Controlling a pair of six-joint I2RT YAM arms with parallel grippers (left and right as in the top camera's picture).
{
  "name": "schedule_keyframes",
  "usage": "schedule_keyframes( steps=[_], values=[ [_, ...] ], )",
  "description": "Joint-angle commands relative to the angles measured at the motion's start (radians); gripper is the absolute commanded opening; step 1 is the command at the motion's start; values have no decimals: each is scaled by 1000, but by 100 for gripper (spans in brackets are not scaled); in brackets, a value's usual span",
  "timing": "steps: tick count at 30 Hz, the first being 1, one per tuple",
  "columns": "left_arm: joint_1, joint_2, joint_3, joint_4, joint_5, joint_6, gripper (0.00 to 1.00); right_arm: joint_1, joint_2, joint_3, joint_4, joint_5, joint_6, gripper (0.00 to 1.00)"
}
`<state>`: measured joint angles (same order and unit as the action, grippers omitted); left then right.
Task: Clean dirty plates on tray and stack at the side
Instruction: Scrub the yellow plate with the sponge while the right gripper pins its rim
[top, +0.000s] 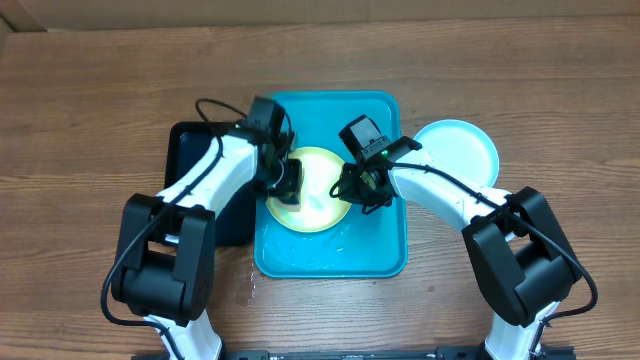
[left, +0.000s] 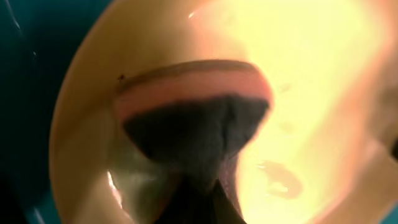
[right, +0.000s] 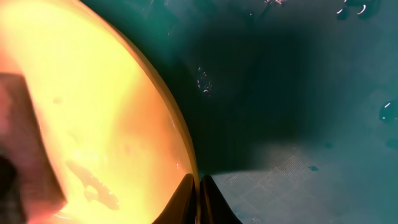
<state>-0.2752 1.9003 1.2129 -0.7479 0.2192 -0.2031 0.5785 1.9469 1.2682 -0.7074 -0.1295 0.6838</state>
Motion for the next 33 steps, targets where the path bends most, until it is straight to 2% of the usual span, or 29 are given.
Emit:
schedule_keyframes(
  steps=[1, 3, 10, 12, 16, 18, 24, 27, 33],
  values=[
    [-7, -3, -79, 60, -66, -39, 6, 10, 0, -5, 3, -3, 1, 5],
    [-7, -3, -108, 88, -25, -64, 7, 10, 0, -5, 3, -3, 1, 5],
    [-8, -3, -126, 174, 368, -62, 6, 10, 0, -5, 3, -3, 2, 5],
    [-7, -3, -123, 210, 437, -62, 8, 10, 0, -5, 3, -3, 1, 5],
    [11, -3, -71, 252, 541, -63, 4, 10, 0, -5, 0, -3, 1, 5],
    [27, -5, -19, 216, 544, -63, 4, 10, 0, -5, 0, -3, 1, 5],
    [70, -5, 211, -19, 497, -31, 4, 10, 0, -5, 0, -3, 1, 5],
    [65, -5, 262, -90, 354, -29, 4, 10, 0, -5, 0, -3, 1, 5],
    [1, -4, 230, -134, 37, -29, 4, 10, 0, -5, 3, -3, 1, 5]
  ],
)
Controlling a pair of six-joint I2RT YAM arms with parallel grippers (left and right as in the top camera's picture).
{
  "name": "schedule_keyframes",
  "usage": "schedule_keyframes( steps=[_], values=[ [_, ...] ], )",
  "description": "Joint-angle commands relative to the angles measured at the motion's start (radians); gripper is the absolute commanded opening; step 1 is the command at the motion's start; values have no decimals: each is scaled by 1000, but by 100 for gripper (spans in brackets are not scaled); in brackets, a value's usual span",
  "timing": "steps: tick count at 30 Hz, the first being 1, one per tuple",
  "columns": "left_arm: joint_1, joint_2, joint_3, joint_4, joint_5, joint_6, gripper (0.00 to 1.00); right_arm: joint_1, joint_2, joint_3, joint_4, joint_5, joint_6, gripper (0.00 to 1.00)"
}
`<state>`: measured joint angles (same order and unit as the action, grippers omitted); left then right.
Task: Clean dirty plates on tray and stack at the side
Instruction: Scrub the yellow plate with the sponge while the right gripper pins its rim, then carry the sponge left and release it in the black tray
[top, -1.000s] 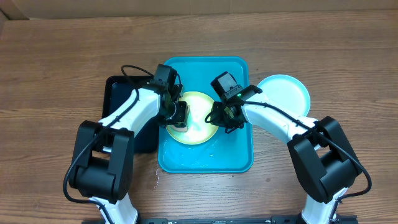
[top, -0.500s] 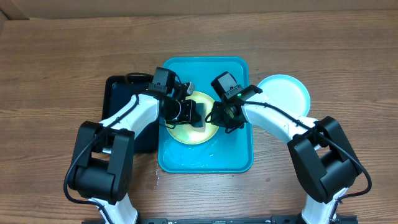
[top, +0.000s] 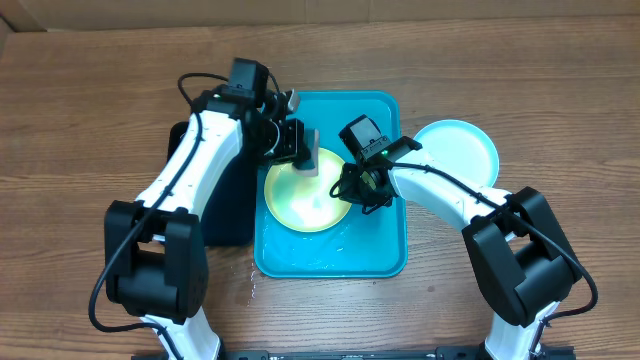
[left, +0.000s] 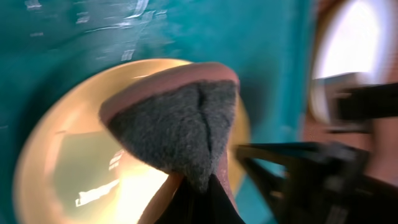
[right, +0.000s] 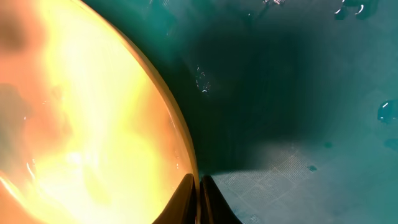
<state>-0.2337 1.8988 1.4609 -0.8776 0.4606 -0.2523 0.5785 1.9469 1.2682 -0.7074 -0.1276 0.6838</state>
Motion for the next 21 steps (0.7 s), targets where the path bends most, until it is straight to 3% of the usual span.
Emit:
schedule_keyframes(
  steps=[1, 7, 12, 21],
  values=[
    [-58, -1, -36, 1, -249, 20, 4, 10, 0, -5, 3, -5, 1, 5],
    [-122, 14, -141, 53, -399, -21, 4, 10, 0, -5, 3, -5, 1, 5],
    [-132, 56, -223, 122, -400, -63, 4, 10, 0, -5, 3, -5, 1, 5],
    [-131, 120, -224, 138, -1, 38, 4, 10, 0, -5, 3, -5, 1, 5]
  ],
)
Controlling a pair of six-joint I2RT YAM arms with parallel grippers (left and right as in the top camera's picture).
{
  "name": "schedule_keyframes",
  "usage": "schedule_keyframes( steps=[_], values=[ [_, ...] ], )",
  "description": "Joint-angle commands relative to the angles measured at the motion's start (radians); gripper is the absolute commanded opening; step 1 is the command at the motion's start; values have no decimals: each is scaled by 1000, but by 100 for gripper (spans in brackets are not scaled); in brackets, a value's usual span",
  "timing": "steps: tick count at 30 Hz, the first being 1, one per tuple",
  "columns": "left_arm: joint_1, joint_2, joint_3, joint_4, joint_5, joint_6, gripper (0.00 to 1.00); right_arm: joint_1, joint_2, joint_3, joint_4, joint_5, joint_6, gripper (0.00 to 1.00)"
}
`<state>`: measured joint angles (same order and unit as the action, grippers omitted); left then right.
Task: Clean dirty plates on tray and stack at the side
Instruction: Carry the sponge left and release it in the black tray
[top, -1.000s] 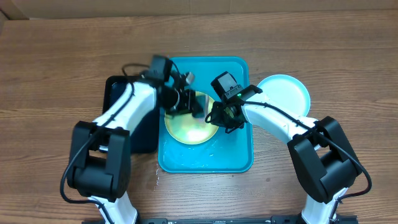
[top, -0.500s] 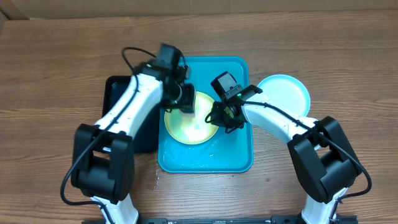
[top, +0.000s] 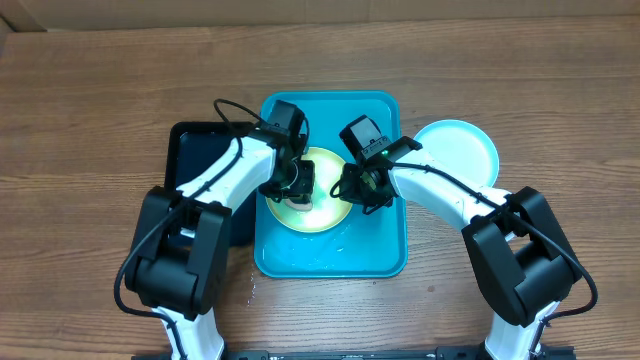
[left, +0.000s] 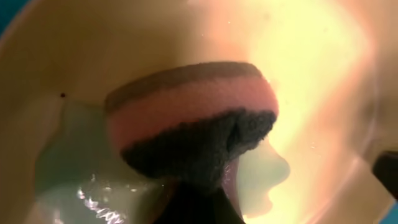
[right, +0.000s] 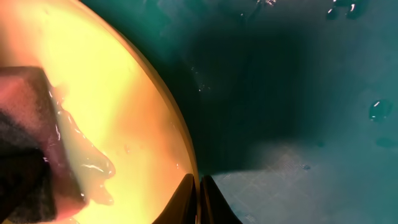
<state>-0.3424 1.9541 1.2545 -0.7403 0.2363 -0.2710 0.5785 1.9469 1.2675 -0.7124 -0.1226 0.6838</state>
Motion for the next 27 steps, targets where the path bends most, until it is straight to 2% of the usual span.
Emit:
schedule_keyframes(
  steps=[1, 5, 13, 18, 23, 27],
  values=[
    [-22, 60, -7, 0, 260, 70, 4, 10, 0, -4, 8, -10, 1, 5],
    [-8, 39, 58, -27, 362, 92, 4, 10, 0, -4, 7, -10, 0, 5],
    [73, -62, 263, -172, 332, 92, 4, 10, 0, -4, 4, -10, 0, 5],
    [151, -121, 339, -273, 154, 92, 4, 10, 0, -4, 4, -10, -3, 5],
    [249, -142, 338, -393, -94, 84, 4, 10, 0, -4, 5, -10, -3, 5],
    [320, -142, 325, -465, -279, 17, 4, 10, 0, -4, 5, -10, -3, 6]
  ],
)
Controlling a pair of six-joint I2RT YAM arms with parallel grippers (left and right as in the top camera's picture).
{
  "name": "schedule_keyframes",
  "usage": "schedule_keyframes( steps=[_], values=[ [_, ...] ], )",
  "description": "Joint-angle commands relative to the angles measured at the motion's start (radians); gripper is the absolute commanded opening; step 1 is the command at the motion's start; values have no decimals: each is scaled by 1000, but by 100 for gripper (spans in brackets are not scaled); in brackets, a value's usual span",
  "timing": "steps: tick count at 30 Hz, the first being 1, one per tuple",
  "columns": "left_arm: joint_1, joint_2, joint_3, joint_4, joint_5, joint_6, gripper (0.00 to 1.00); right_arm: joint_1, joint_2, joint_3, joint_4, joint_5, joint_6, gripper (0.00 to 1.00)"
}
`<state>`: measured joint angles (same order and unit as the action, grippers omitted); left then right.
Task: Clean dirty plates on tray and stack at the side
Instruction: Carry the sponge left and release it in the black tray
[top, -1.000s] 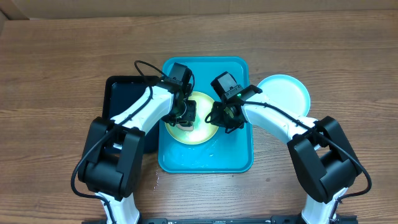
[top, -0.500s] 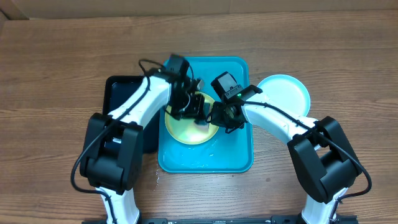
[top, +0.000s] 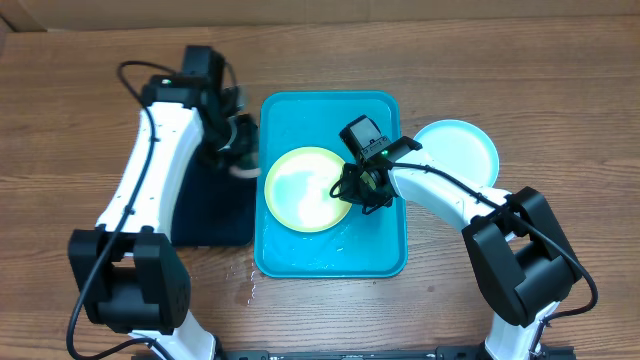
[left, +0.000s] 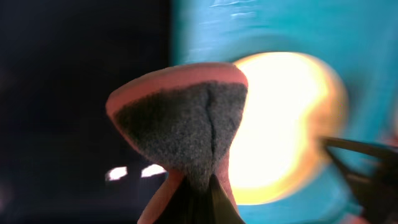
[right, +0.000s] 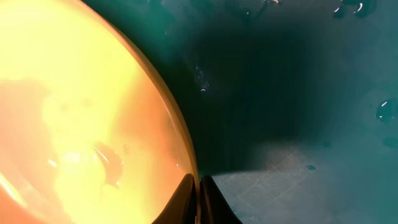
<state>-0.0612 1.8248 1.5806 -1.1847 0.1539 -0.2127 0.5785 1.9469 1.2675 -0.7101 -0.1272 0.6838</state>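
A yellow plate (top: 305, 188) lies wet in the blue tray (top: 375, 252). My right gripper (top: 356, 192) is shut on the plate's right rim; in the right wrist view the fingers (right: 188, 193) pinch the edge of the plate (right: 81, 118). My left gripper (top: 238, 158) is shut on a folded pink sponge (left: 180, 118) with a dark scouring face. It hangs over the right edge of the black tray (top: 205, 215), left of the plate (left: 280, 124). A clean light blue plate (top: 458, 150) sits on the table to the right.
The black tray (left: 74, 93) lies directly against the blue tray's left side. Water drops dot the blue tray's floor (right: 298, 93). Bare wooden table (top: 90, 110) surrounds both trays.
My left gripper with the sponge was down on the yellow plate; it is now off the plate, over the black tray to the left. The right gripper still pinches the rim.
The sponge was pressed on the plate's left part. Then it was held up over the plate's far edge, then it was back on the plate in a soapy puddle. Now it is over the black tray. The right gripper held the plate's rim at every moment.
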Motion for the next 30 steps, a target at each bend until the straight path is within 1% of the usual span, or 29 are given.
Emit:
schedule_keyframes(
  steps=[1, 9, 15, 20, 26, 27, 28, 29, 30],
  values=[
    [54, -13, -5, -29, -206, -48, 4, 10, 0, -4, 3, -5, -3, 6],
    [133, -13, -71, -21, -211, -49, 5, 10, 0, -4, 2, -5, -3, 6],
    [134, -13, -188, 18, -210, -49, 4, 10, 0, -4, 3, -5, -2, 6],
    [131, -13, -293, 87, -209, -50, 4, 10, 0, -4, 3, -5, -3, 6],
    [140, -13, -330, 116, -205, -58, 5, 10, 0, -4, 3, -5, -2, 6],
    [140, -13, -330, 116, -206, -57, 8, 10, 0, -4, 3, -5, -2, 6],
    [141, -13, -328, 116, -206, -57, 14, 10, 0, -4, 3, -5, -2, 6],
    [144, -13, -328, 117, -204, -57, 27, 10, 0, -4, 3, -5, -2, 6],
    [143, -13, -328, 116, -201, -57, 38, 10, 0, -4, 3, -5, -2, 6]
  ],
)
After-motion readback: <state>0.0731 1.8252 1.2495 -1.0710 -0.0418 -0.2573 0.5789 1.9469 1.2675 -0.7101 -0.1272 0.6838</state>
